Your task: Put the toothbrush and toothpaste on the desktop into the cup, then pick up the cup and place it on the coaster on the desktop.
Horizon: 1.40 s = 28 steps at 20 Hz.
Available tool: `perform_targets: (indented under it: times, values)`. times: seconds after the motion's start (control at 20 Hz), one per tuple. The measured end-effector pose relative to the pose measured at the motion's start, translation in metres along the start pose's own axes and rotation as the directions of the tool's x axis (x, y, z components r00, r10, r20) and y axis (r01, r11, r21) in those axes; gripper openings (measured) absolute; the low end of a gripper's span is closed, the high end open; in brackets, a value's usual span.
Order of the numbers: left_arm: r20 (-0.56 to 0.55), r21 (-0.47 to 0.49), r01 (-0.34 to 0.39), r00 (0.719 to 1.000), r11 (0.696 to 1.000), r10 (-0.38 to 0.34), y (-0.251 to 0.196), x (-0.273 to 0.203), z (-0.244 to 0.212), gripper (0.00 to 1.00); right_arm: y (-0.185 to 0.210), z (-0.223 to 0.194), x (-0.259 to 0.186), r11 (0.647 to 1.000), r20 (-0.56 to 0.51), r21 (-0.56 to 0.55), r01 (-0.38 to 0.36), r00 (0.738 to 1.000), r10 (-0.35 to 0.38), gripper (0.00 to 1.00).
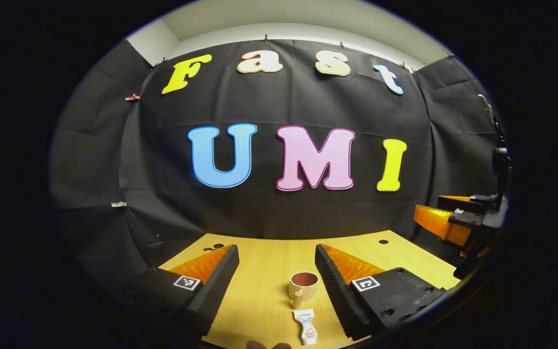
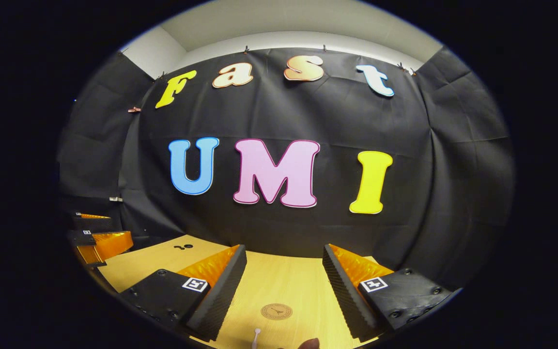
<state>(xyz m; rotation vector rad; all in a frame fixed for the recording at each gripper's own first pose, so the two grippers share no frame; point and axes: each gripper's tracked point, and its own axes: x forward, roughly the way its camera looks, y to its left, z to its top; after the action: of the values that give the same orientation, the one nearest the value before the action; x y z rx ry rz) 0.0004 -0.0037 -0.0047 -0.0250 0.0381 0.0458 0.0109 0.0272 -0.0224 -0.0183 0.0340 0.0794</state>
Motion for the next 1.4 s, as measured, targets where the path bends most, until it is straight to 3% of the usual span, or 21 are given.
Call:
perform_targets:
  times: [0.55,0.85,0.95,1.0,1.15,1.4]
  values:
    - [-0.007,0.011,0.008,1.000,1.000,-0.008,-0.005,0.002,-0.003,0.98,0.010,-0.001,0.011,1.000,-0.014,0.005,-0.029,0.999,0.029,0.97]
    - [-0.033,0.012,0.030,0.999,0.999,-0.029,-0.008,0.005,-0.015,0.98,0.002,0.002,0.009,1.000,-0.006,0.013,-0.004,1.000,0.004,1.00]
    - [-0.067,0.011,0.045,0.997,0.999,-0.044,-0.011,0.010,-0.029,0.98,0.000,-0.001,0.006,1.000,-0.017,0.011,0.004,1.000,-0.004,0.89]
    - [-0.101,0.004,0.062,0.993,0.998,-0.061,-0.015,0.012,-0.040,0.98,-0.003,-0.002,0.003,1.000,-0.024,0.010,0.010,1.000,-0.010,0.97]
    - [-0.253,-0.023,0.098,0.962,0.995,-0.100,-0.029,0.013,-0.095,0.98,-0.015,-0.002,-0.008,0.999,-0.025,0.008,0.040,0.999,-0.039,0.97]
    - [-0.495,-0.053,0.153,0.854,0.987,-0.159,-0.062,0.014,-0.181,0.98,-0.049,-0.015,-0.029,0.995,-0.057,-0.013,0.100,0.993,-0.101,0.97]
